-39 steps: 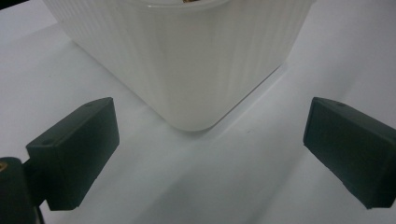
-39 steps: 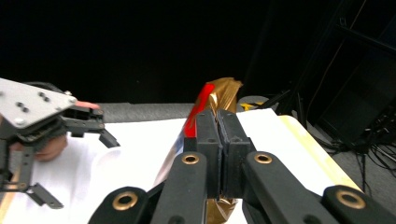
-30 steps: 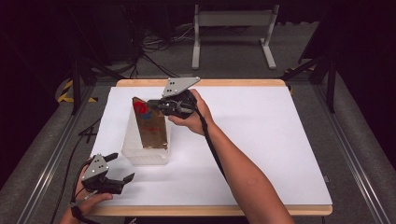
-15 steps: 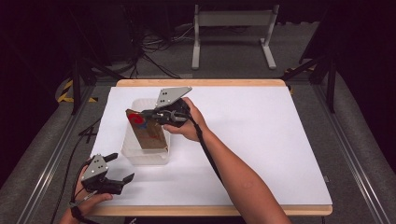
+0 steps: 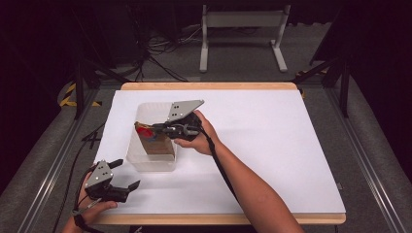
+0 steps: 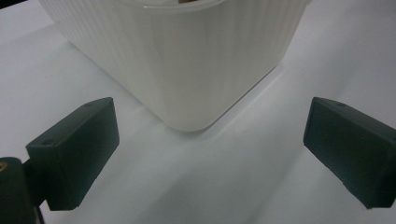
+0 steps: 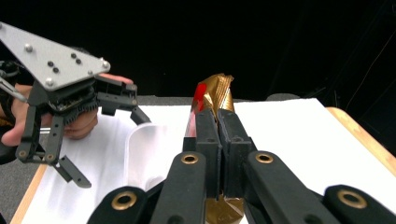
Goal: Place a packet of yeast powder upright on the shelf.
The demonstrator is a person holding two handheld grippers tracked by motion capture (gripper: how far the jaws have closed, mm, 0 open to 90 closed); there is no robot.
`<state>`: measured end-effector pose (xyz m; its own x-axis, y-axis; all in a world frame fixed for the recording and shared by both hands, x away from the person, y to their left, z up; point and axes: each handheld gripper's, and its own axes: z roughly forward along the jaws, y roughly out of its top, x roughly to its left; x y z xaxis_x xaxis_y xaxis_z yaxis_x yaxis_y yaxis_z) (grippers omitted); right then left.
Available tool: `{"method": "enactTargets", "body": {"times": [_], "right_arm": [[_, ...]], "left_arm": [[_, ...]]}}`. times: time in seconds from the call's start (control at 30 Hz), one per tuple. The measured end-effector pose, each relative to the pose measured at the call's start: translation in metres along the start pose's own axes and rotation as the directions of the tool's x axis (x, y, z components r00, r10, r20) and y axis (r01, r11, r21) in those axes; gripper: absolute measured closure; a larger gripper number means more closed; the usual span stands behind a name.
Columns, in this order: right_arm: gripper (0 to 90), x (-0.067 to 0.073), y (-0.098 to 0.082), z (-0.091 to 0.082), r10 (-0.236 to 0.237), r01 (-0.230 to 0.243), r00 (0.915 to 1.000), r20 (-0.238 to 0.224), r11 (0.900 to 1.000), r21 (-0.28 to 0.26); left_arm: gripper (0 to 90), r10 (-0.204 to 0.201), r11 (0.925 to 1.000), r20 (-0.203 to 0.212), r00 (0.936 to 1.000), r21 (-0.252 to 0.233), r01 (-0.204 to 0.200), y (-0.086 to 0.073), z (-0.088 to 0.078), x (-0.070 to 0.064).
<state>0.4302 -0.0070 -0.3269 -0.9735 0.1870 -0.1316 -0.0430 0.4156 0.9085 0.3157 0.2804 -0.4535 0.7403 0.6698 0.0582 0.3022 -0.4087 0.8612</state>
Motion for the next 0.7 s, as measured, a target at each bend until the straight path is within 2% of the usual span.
{"method": "enactTargets", "body": {"times": [0.07,0.37,0.7], "right_arm": [[88.3,0.0005,-0.0033,-0.0013,0.013,-0.013,0.9999,-0.007,1.000,-0.010],[88.2,0.0029,-0.0076,-0.0041,0.020,-0.020,0.9997,-0.016,1.000,-0.013],[83.9,0.0064,-0.0063,-0.0069,-0.004,0.004,0.9999,0.016,1.000,0.006]], "left_arm": [[4.3,-0.002,1.0000,-0.003,1.0000,0.000,0.002,-0.0003,-0.0001,0.0003],[4.3,-0.001,1.0000,-0.002,1.0000,0.005,0.001,0.0002,0.0007,0.0002],[4.3,0.000,1.0000,-0.003,1.0000,0.005,0.000,0.0004,0.0010,0.0002]]}}
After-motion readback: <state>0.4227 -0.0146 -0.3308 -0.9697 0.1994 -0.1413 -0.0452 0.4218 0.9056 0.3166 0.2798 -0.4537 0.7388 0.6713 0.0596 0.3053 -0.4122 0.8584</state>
